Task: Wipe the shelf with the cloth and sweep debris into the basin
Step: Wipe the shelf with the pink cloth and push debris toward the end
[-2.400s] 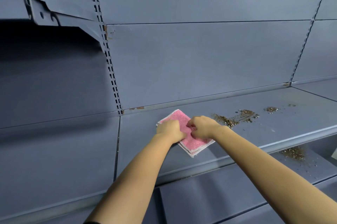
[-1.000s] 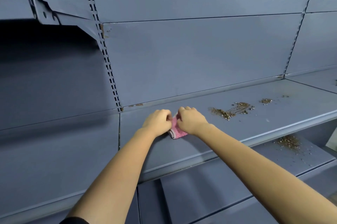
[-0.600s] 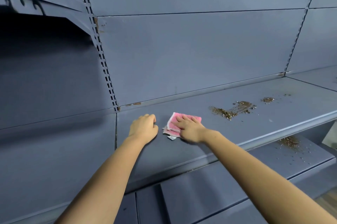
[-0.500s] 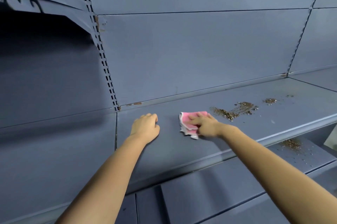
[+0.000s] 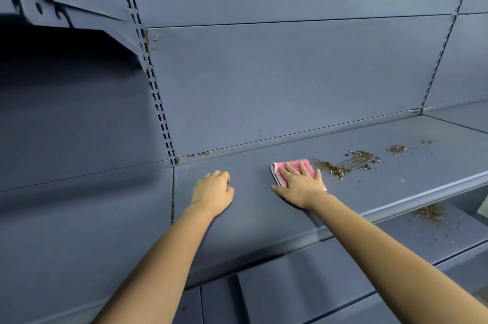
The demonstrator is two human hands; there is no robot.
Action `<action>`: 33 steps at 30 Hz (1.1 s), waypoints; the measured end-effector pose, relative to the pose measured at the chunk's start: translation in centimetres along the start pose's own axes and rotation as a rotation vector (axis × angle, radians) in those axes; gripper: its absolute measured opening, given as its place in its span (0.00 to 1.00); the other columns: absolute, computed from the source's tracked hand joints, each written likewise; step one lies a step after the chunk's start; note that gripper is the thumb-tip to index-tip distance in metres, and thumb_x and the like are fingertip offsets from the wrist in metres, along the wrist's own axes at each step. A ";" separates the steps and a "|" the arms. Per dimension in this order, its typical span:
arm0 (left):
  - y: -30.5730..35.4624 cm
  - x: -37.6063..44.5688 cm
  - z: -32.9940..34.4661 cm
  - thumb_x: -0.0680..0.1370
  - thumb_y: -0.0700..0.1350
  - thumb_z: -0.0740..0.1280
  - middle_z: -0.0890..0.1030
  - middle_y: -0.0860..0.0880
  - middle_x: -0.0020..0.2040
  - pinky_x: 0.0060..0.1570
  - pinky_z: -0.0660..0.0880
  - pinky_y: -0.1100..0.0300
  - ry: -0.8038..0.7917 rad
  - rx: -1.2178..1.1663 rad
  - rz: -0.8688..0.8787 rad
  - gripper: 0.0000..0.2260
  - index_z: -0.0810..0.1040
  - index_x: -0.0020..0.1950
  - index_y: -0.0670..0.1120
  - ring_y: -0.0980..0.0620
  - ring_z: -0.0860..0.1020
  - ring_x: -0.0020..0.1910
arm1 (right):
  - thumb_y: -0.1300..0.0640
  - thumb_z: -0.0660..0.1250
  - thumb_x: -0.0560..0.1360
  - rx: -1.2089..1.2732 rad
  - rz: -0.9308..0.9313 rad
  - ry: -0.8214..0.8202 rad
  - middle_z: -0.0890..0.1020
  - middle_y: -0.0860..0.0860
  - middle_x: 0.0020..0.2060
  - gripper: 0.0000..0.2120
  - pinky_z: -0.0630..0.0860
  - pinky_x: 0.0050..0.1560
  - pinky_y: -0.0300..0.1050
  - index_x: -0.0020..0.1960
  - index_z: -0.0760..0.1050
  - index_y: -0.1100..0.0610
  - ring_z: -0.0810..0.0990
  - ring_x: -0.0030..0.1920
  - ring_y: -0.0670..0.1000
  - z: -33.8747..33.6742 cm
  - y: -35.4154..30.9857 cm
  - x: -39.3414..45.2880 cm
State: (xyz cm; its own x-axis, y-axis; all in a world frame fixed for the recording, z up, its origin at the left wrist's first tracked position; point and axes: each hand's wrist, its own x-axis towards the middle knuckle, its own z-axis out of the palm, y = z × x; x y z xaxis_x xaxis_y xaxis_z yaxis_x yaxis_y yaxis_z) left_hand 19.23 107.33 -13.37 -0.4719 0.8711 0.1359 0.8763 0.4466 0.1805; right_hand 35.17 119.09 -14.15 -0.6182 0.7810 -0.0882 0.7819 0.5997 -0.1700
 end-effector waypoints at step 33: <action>1.5 0.7 0.5 0.80 0.40 0.54 0.76 0.46 0.63 0.60 0.69 0.56 -0.021 0.056 -0.018 0.14 0.72 0.63 0.42 0.46 0.73 0.62 | 0.70 0.56 0.68 0.162 0.022 0.125 0.70 0.53 0.42 0.13 0.67 0.51 0.41 0.32 0.63 0.54 0.71 0.48 0.55 -2.7 10.3 2.3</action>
State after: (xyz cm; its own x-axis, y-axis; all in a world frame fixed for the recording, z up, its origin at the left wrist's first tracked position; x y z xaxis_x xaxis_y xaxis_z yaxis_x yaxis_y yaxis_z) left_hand 20.25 108.74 -13.47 -0.4860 0.8667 0.1125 0.8721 0.4725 0.1274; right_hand 42.03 127.50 -13.48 -0.5789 0.8150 0.0271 0.7657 0.5547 -0.3255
